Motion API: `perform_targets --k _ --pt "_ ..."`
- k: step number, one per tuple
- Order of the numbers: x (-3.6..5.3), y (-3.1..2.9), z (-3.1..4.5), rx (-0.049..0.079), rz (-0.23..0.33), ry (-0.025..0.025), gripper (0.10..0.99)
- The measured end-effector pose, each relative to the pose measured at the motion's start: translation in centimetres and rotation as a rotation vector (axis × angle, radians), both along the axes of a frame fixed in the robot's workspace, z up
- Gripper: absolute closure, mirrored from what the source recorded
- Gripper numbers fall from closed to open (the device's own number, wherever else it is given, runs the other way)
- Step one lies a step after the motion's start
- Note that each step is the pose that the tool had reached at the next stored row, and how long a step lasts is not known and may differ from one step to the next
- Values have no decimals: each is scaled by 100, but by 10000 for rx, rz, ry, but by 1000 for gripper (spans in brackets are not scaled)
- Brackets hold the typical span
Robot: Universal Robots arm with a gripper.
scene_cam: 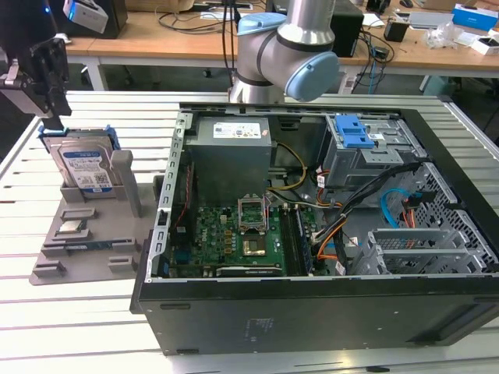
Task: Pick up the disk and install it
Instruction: 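Pick up the disk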
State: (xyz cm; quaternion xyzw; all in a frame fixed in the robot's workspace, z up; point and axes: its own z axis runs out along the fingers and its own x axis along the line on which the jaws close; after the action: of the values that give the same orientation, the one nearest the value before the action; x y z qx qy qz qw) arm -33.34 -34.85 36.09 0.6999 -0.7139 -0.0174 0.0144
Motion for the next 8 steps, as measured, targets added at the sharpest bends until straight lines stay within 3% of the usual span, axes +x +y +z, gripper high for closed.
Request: perform_targets --k 8 --pt "-1 10 -112 -1 -1 2 667"
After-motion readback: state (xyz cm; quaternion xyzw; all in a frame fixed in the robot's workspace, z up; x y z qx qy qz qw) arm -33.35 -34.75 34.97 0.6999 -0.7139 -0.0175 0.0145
